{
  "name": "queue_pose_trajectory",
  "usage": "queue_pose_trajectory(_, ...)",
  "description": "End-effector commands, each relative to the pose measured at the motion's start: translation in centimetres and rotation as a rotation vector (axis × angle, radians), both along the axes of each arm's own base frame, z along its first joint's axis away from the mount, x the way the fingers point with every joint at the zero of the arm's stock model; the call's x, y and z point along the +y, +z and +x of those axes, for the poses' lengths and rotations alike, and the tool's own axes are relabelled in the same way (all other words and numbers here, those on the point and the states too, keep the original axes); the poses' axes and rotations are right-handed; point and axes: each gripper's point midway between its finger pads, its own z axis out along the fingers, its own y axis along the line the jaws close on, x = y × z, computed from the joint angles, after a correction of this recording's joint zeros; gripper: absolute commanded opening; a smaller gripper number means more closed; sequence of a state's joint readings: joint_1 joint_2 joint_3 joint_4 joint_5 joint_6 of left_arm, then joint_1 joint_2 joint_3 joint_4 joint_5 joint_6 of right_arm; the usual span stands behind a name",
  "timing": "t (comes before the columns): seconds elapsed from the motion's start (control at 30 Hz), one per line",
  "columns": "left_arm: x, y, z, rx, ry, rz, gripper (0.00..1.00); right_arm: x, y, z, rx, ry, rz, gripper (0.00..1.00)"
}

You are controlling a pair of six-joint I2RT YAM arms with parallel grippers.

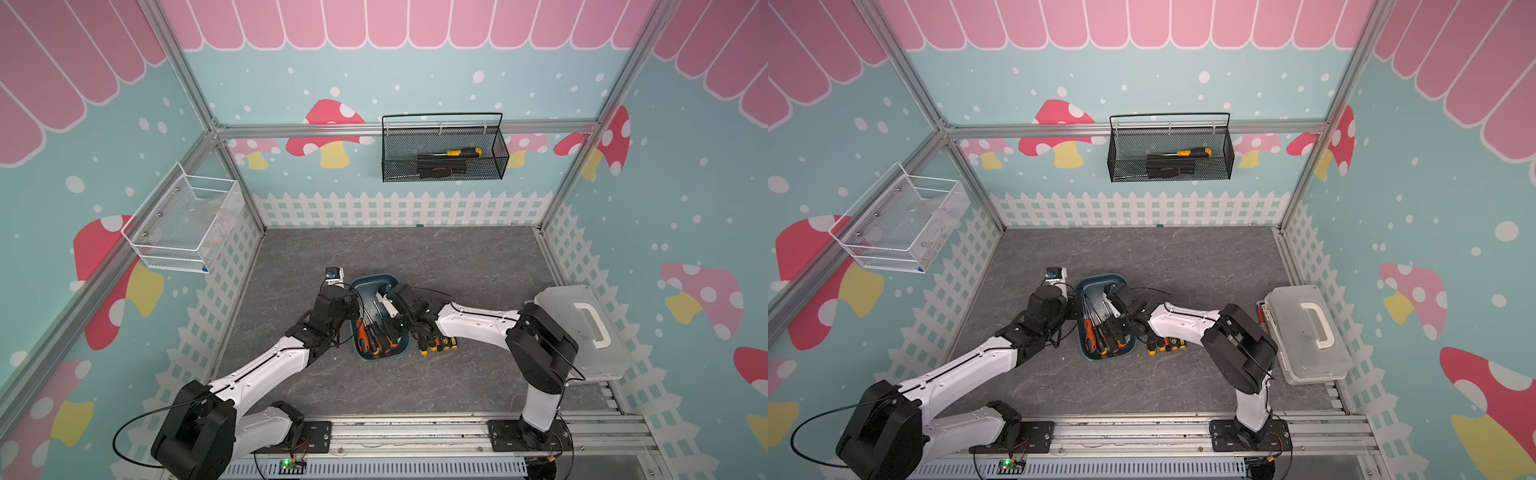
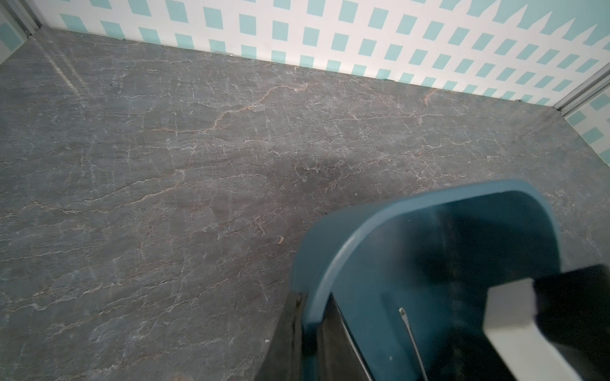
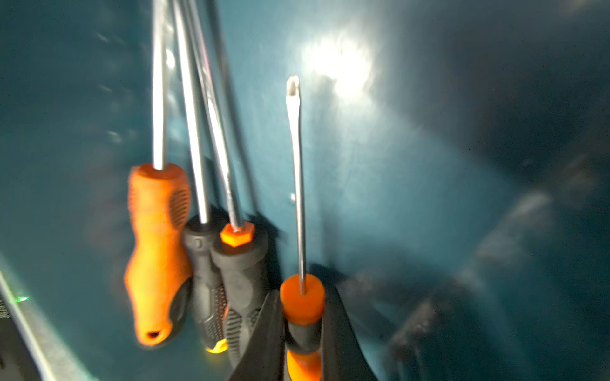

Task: Take out the screwdriver from the storage box
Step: Pick up the screwdriver from the storage box.

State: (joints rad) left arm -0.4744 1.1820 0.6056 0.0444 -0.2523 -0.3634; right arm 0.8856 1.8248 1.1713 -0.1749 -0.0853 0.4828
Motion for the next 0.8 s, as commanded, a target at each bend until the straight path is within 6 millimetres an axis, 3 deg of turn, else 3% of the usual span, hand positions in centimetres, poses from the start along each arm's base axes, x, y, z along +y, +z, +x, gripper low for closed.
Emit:
queue_pose_trajectory(0.0, -0.5, 0.6, 0.3, -0.016, -0.014, -0.016, 0.00, -0.4, 2.1, 1.1, -0.068, -0.018, 0.042, 0.00)
queue_pose_trajectory(0.53, -0.6, 0.8, 0.7, -0.016, -0.017, -0.004, 0.00, -1.2, 7.8, 0.0, -0.121, -0.021, 0.153, 0.00)
queue_pose_trajectory(0.77, -0.5, 1.0, 0.7, -0.020, -0.020, 0.000, 0.00, -3.6, 10.4, -1.2, -0.132, -0.053, 0.165, 0.00)
